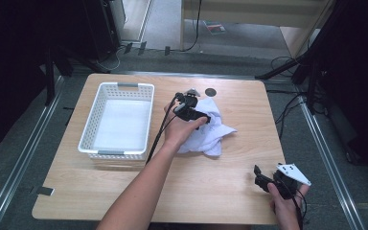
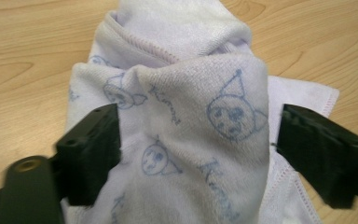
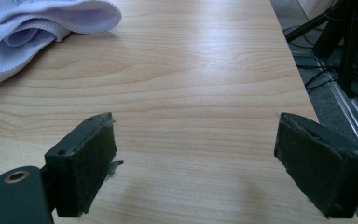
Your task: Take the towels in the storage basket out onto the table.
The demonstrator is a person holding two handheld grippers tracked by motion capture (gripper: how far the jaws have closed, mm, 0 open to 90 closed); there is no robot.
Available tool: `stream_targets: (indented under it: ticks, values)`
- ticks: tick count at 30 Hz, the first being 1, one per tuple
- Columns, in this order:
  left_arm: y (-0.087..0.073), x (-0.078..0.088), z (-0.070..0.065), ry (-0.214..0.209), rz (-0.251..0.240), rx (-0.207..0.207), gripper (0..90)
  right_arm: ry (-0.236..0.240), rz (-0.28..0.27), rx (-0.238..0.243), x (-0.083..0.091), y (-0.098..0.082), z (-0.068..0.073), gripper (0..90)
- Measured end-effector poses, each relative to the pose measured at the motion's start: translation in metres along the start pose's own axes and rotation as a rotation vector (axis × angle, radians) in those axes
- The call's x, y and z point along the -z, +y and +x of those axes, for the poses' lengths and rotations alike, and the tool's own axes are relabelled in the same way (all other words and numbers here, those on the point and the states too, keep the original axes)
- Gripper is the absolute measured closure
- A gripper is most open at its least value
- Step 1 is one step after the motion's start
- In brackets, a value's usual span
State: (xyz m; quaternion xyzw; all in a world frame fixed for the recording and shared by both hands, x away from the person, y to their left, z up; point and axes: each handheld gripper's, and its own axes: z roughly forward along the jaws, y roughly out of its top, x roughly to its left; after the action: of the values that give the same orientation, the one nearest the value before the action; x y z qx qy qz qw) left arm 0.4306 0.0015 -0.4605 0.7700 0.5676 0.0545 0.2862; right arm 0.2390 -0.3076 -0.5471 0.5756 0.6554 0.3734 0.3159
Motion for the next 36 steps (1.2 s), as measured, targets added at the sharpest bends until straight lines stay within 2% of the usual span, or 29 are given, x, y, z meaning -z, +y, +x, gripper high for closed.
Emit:
stream_targets:
  ticks: [4,8,10,11,13,14,15,17,21,25,26,30,31,33,34,35,36]
  values:
    - [-0.001,0.009,0.003,-0.020,0.011,-0.026,0.2,0.001,0.002,0.000,0.000,0.000,0.000,13.0]
    - [-0.002,0.018,0.006,-0.020,-0.008,-0.032,0.0,0.001,0.002,0.000,0.000,0.000,0.000,13.0]
    - [-0.003,0.024,0.009,0.001,-0.019,-0.037,0.0,-0.001,0.002,-0.002,0.000,0.000,0.000,13.1]
    - [-0.003,0.032,0.013,0.023,-0.029,-0.049,0.0,-0.002,0.002,0.000,0.000,0.000,0.000,13.0]
    - [-0.003,0.035,0.015,0.021,-0.039,-0.039,0.0,-0.002,0.002,0.000,0.000,0.000,0.000,13.0]
    - [-0.003,0.041,0.020,0.023,-0.054,-0.020,0.0,-0.002,0.002,0.000,0.000,0.000,0.000,13.0]
    - [-0.003,0.041,0.020,0.023,-0.054,-0.020,0.0,-0.002,0.002,0.000,0.000,0.000,0.000,13.0]
    - [-0.004,0.052,0.030,0.029,-0.057,-0.015,0.0,-0.003,0.003,0.002,0.000,0.000,0.000,13.0]
    - [-0.006,0.061,0.039,0.035,-0.068,0.002,0.0,-0.004,0.003,0.001,0.000,0.000,0.001,13.0]
    - [-0.011,0.077,0.054,0.049,-0.085,0.014,0.0,-0.005,0.002,0.002,0.000,0.000,0.001,13.0]
    - [-0.011,0.077,0.054,0.049,-0.085,0.014,0.0,-0.004,0.002,0.002,0.000,0.000,0.001,13.0]
    - [-0.018,0.094,0.071,0.062,-0.119,0.038,0.0,-0.004,0.001,0.005,0.000,0.000,0.001,13.0]
    - [-0.018,0.094,0.071,0.062,-0.119,0.038,0.0,-0.005,0.003,0.005,0.000,0.000,0.001,13.0]
    - [-0.025,0.103,0.082,0.067,-0.133,0.046,0.0,-0.005,0.002,0.006,0.000,0.000,0.001,13.0]
    - [-0.025,0.103,0.082,0.067,-0.133,0.046,0.0,-0.005,0.002,0.006,0.000,0.000,0.001,13.0]
    - [-0.033,0.110,0.091,0.074,-0.145,0.052,0.0,-0.004,0.001,0.008,0.000,0.000,0.001,13.0]
    - [-0.033,0.110,0.091,0.074,-0.145,0.052,0.0,-0.004,0.001,0.008,0.000,0.000,0.001,13.0]
